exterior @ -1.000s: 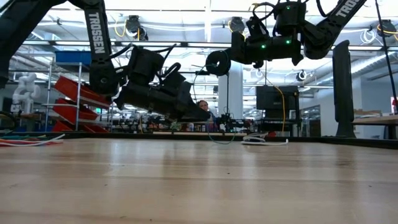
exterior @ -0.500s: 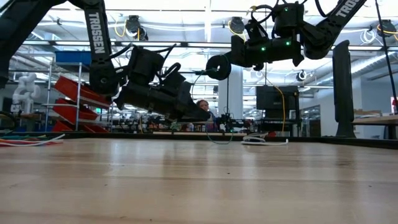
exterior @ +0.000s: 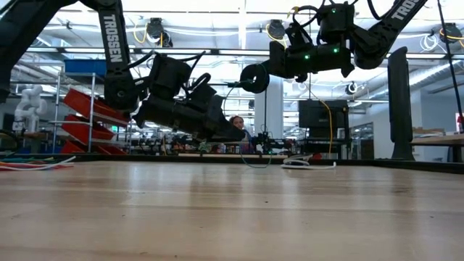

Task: Coil cords
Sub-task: Coil the green wire onto the spool

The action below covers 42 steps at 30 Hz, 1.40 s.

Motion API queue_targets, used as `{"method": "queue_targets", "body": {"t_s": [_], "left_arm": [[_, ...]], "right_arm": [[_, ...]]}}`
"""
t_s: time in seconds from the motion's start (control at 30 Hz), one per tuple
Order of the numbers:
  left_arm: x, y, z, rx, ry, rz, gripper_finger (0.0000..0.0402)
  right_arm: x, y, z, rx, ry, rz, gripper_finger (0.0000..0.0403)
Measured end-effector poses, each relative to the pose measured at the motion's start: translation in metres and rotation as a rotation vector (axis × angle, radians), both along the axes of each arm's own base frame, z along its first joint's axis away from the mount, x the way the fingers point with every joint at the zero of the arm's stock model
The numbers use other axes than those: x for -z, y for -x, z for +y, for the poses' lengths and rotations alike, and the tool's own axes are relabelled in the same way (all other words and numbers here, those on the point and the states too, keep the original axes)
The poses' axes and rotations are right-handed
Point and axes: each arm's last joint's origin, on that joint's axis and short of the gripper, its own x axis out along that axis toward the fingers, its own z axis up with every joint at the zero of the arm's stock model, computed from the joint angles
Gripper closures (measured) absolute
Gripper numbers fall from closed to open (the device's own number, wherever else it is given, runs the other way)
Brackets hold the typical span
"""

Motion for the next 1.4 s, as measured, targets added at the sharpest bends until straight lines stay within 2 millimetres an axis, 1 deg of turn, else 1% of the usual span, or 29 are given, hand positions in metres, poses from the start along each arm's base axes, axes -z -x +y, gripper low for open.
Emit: {"method": "queue_targets", "body": {"t_s": [0.4, 0.53, 0.57, 0.67, 0.83, 0.93, 1.03, 1.13, 1.17, 1.4], "left_arm": [[-0.001, 0.000, 0.000, 0.000, -0.004, -0.011, 0.0309], [-0.009, -0.001, 0.001, -0.003, -0.028, -0.089, 0.0309], [-0.010, -0.001, 0.002, -0.010, 0.000, -0.105, 0.0309], [-0.008, 0.000, 0.003, -0.030, 0.182, -0.121, 0.0309], [-0.009, 0.004, 0.011, 0.103, 0.238, -0.115, 0.0309], [-0.013, 0.011, 0.022, 0.126, 0.294, -0.080, 0.0309], [-0.017, 0.022, 0.031, 0.075, 0.277, 0.048, 0.0310], [-0.022, 0.032, 0.035, -0.083, 0.192, 0.189, 0.0315], [-0.023, 0.033, 0.035, -0.115, 0.172, 0.210, 0.0316], [-0.027, 0.024, 0.023, -0.119, 0.108, 0.167, 0.0317]], "right_arm": [[0.000, 0.000, 0.000, 0.000, 0.000, 0.000, 0.0394], [0.000, 0.000, 0.000, -0.001, 0.000, 0.000, 0.0394], [0.000, 0.000, 0.000, -0.001, 0.000, 0.000, 0.0394], [0.000, 0.000, 0.000, -0.001, 0.000, 0.000, 0.0394], [0.000, 0.000, 0.000, -0.001, 0.000, 0.000, 0.0394], [0.000, 0.000, 0.000, -0.001, 0.000, -0.001, 0.0394], [0.000, 0.000, 0.000, -0.001, 0.000, -0.001, 0.0394], [0.000, 0.000, 0.000, -0.001, 0.000, -0.001, 0.0394], [0.000, 0.000, 0.000, -0.001, 0.000, -0.001, 0.0394], [0.000, 0.000, 0.000, -0.001, 0.000, -0.001, 0.0394]]}}
